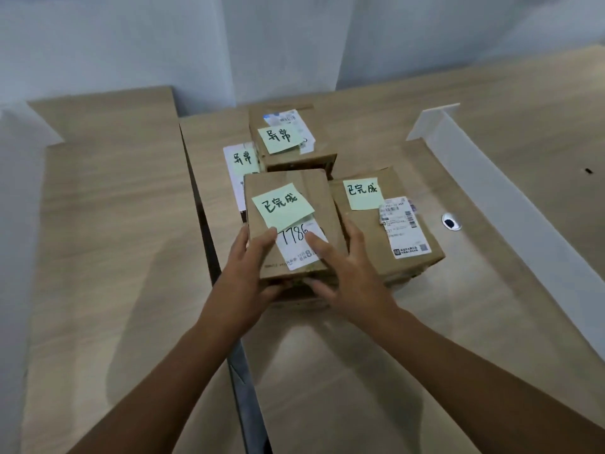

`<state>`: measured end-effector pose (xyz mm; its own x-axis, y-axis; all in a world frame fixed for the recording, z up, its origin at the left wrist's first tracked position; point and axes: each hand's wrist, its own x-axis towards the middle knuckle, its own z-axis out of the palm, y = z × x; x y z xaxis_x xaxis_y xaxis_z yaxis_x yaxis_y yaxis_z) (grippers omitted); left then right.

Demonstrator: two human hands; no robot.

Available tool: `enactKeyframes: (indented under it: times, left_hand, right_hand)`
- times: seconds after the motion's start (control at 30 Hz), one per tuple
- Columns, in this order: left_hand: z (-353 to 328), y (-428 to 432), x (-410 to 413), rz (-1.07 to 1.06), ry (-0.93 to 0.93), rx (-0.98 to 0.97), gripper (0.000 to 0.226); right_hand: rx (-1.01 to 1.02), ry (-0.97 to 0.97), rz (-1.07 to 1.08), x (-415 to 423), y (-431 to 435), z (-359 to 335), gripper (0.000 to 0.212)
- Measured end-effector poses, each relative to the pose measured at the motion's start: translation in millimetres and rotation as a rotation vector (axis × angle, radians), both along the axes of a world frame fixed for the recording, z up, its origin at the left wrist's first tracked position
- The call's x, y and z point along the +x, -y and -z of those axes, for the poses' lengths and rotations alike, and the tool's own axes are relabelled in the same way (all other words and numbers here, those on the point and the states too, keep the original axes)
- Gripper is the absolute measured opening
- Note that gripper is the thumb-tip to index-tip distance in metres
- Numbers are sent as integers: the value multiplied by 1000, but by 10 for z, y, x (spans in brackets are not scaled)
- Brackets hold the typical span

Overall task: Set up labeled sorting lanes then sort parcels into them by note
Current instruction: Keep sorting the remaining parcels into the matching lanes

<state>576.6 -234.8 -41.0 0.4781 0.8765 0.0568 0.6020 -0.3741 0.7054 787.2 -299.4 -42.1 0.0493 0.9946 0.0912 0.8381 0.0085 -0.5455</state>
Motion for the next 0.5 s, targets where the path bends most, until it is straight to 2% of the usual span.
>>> enactKeyframes:
  times: [0.1, 0.23, 0.4, 0.5]
  left_hand:
    - [-188, 94, -27, -1, 1, 8, 87]
    - [-643, 452, -299, -19, 47, 84, 92]
    - [-1391, 1301, -831, -103, 125, 235, 96]
    - [-1755, 1898, -1219, -184, 110, 347, 95]
  right_hand:
    - [7, -9, -26, -55, 90, -169, 81]
    - [139, -16, -127, -105, 403, -626, 80]
    - [323, -69, -323, -398, 962, -1404, 69]
    - [433, -48, -415, -777, 1311, -1743, 71]
